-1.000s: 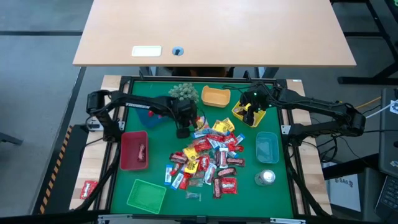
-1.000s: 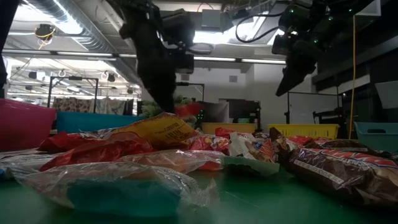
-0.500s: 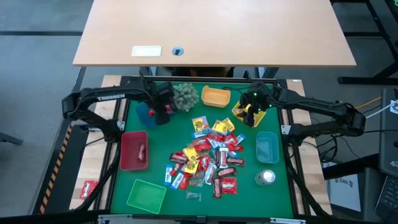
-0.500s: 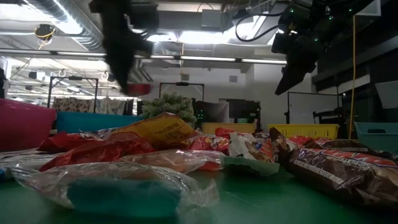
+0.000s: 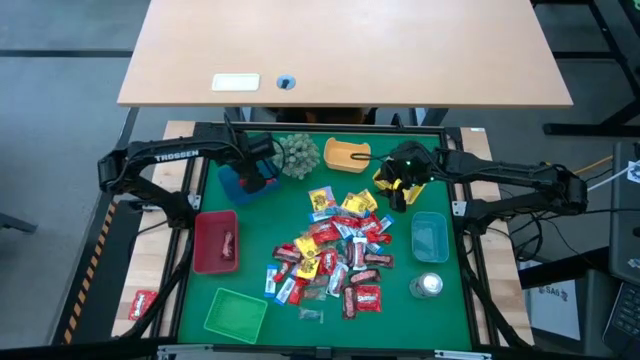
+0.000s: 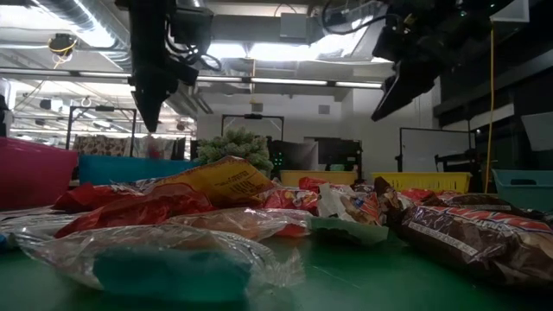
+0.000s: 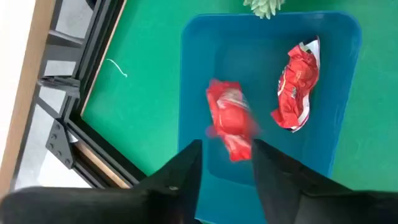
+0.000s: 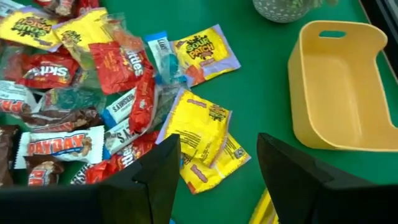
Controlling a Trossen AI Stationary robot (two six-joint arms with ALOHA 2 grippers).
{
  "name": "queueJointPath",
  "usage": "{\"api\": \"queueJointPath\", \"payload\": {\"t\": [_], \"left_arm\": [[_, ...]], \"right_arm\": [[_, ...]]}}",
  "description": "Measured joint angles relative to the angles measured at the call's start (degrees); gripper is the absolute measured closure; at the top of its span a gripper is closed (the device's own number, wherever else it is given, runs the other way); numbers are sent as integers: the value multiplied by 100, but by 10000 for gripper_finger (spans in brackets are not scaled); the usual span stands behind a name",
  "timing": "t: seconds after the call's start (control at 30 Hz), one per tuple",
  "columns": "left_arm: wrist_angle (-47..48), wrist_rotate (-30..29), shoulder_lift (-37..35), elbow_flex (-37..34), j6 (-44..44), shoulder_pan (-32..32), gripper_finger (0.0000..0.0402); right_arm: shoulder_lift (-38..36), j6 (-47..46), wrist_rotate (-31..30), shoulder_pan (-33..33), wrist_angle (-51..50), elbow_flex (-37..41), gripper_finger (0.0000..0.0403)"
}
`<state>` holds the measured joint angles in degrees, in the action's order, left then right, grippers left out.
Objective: Sort candy
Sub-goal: Put the red chocolate into the blue bin, then put the yellow candy into the yellow bin
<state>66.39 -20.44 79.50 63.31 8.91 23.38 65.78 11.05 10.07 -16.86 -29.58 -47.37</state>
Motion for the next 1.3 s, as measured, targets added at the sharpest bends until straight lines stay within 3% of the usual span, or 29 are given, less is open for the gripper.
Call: {"api": "queueJointPath", "payload": {"t": [0.23, 0.87, 1.3], "left_arm": [[-13, 59, 0, 0, 14, -17, 237], [-590, 60, 0, 0, 13, -20, 235], [-607, 60, 0, 0, 13, -20, 235]], "right_arm": [[176, 165, 0, 265, 161, 0, 191], [2125, 772, -652, 785, 813, 0, 191], [2775, 874, -642, 785, 1020, -16, 202]]}}
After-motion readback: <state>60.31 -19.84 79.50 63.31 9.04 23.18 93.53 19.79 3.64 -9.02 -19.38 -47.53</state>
